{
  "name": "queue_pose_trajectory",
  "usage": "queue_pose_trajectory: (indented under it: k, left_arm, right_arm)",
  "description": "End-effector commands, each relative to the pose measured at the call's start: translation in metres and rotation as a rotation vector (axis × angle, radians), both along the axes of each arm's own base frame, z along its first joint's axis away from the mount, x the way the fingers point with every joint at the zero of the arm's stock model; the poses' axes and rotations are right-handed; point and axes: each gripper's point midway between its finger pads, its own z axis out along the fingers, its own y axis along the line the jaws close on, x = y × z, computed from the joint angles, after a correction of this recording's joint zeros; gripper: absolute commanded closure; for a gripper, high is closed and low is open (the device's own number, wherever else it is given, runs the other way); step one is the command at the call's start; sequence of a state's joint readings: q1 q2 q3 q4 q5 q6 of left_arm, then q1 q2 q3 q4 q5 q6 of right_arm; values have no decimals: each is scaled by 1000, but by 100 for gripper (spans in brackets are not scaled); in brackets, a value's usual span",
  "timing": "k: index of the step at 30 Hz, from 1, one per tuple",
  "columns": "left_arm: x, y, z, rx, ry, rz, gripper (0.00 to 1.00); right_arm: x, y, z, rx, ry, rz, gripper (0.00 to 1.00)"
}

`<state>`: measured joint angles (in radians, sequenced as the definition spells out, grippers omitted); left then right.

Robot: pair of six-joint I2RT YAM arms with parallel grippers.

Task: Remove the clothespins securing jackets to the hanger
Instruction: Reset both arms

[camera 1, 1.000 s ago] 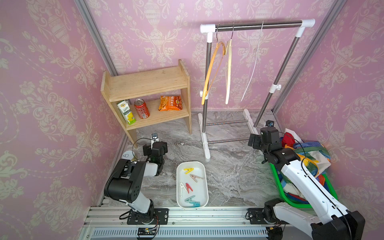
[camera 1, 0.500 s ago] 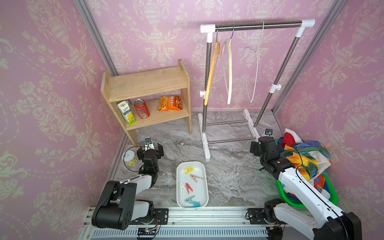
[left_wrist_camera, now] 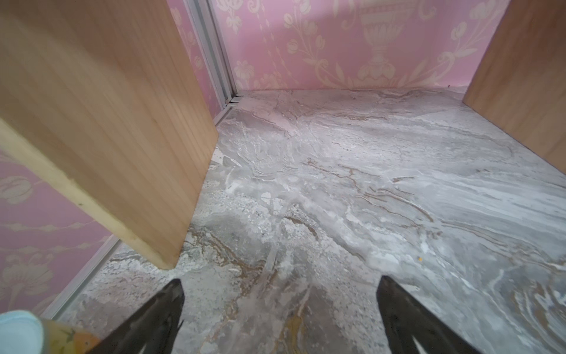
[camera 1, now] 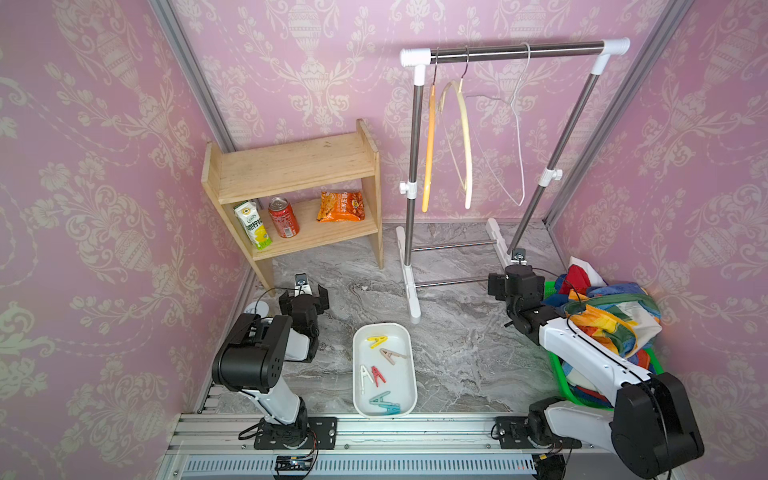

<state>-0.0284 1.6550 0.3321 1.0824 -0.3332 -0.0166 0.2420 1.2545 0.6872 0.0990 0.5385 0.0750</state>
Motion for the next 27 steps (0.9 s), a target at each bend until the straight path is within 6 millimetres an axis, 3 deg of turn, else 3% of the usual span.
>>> queue_pose_trajectory:
  k: [1, 8, 12, 17, 19, 27]
  left_arm:
    - [2, 2, 1, -37, -2, -13, 1]
    - [1, -1, 2, -33, -9, -35, 1]
    - [3, -1, 1, -34, 0, -29, 1]
    - [3, -1, 1, -33, 1, -31, 1]
    - [3, -1, 1, -34, 0, -30, 1]
    - [3, -1, 1, -33, 0, -31, 1]
  right_arm:
    - [15, 8, -14, -3, -10, 55, 0]
    - [29, 5, -37, -22, -47, 100, 0]
    - [18, -5, -59, 48, -84, 91, 0]
    - [16, -5, -63, 120, -121, 147, 0]
    - [15, -15, -72, 193, -157, 147, 0]
    - [14, -13, -73, 194, -153, 157, 0]
